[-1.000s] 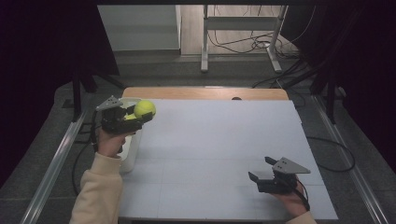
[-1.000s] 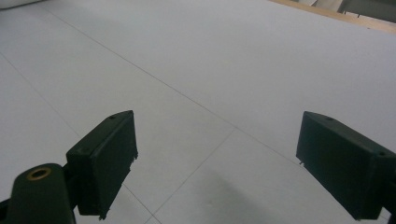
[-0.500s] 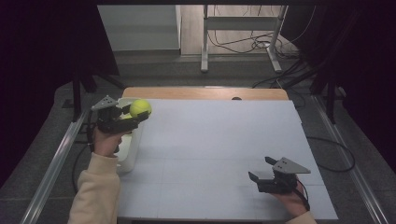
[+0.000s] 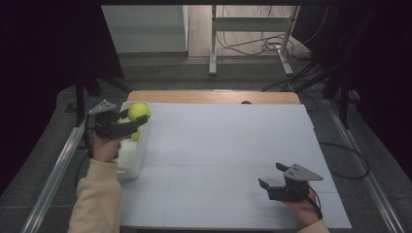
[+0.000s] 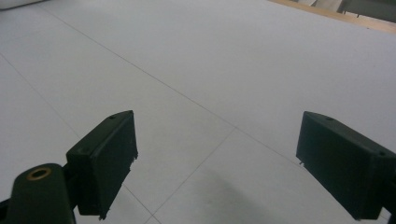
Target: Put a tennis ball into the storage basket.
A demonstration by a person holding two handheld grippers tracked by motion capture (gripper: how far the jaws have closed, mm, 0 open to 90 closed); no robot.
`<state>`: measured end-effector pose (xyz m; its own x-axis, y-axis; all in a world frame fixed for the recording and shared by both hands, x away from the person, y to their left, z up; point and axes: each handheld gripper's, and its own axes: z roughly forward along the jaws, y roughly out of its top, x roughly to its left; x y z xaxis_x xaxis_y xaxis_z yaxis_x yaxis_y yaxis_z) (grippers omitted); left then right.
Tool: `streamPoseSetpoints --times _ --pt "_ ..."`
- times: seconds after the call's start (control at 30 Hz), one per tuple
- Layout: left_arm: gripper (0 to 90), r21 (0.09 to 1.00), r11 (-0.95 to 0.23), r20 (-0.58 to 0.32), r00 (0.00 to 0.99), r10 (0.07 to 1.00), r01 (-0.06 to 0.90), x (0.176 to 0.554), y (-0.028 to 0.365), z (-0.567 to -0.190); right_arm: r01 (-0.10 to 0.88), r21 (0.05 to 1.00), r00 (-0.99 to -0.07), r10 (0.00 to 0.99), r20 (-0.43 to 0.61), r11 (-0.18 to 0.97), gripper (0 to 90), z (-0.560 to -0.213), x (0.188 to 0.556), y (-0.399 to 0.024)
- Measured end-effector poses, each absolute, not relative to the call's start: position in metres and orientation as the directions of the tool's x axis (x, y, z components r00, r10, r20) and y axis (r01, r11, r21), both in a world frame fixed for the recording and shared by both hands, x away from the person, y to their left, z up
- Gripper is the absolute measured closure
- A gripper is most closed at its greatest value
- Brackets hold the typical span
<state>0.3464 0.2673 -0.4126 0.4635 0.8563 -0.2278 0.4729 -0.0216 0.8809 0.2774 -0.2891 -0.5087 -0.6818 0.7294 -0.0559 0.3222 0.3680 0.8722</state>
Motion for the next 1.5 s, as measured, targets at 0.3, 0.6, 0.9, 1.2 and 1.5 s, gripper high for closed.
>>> streamPoseSetpoints --times 0.3,0.6,0.9,1.2,1.5 --pt "26.5 0.878 -0.007 -0.226 0.426 0.876 0.479 0.345 0.281 -0.414 0.323 0.873 -0.681 0.73 -0.055 0.367 12.6 -0.509 0.277 -0.289" --pt "26.5 0.87 0.004 -0.227 0.394 0.891 0.493 0.342 0.29 -0.418 0.324 0.872 -0.68 0.731 -0.054 0.366 12.6 -0.509 0.277 -0.289" --pt "26.5 0.864 -0.004 -0.223 0.391 0.893 0.503 0.336 0.293 -0.419 0.325 0.872 -0.68 0.731 -0.054 0.367 12.6 -0.509 0.278 -0.289" --pt "26.5 0.842 -0.028 -0.207 0.371 0.905 0.539 0.334 0.297 -0.426 0.328 0.87 -0.679 0.733 -0.053 0.367 12.6 -0.509 0.278 -0.289" --pt "26.5 0.826 -0.046 -0.203 0.372 0.906 0.562 0.332 0.3 -0.43 0.328 0.87 -0.677 0.734 -0.055 0.368 12.6 -0.509 0.278 -0.289"
